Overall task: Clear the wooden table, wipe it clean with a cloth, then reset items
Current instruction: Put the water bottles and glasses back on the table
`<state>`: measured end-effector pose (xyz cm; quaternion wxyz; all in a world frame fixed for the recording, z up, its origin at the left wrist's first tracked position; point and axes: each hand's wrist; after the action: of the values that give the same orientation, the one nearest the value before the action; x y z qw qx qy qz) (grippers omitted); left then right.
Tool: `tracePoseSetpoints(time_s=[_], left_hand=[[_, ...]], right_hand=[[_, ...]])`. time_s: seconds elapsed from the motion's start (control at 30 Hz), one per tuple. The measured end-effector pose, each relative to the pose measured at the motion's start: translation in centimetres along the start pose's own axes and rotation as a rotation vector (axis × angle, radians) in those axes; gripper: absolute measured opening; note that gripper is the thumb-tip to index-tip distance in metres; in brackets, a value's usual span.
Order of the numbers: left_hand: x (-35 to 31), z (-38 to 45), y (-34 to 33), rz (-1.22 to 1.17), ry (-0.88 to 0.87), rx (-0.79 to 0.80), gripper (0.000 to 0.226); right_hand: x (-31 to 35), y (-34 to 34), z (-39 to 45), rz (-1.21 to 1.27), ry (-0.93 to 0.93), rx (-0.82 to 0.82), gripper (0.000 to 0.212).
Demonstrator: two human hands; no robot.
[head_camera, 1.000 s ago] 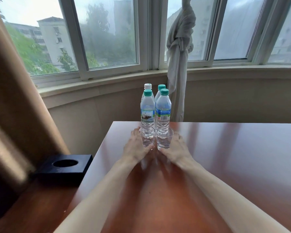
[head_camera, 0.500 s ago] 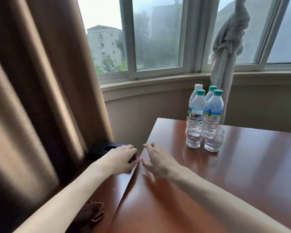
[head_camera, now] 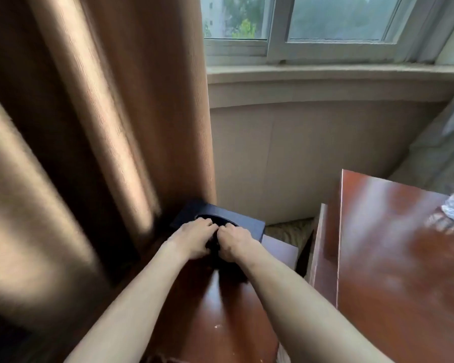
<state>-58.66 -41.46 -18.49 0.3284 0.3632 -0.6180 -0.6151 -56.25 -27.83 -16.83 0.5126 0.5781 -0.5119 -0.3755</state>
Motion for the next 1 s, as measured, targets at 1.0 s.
tracePoseSetpoints(time_s=[1.0], left_hand=[[-30.6,-24.6,28.7,-0.078,-0.143,-0.483,0.06]], right_hand=[[-9.7,22.3,-44.9,0.058,0.159,-0.477,0.058]])
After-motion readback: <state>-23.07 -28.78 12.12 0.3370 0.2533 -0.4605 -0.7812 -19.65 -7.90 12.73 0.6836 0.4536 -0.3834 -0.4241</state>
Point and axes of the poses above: each hand's wrist, its own z-axis towards the middle knuckle, its own y-axis out of the back of the hand, x = y × z, and after that the axes turned 9 degrees about -x, right-handed
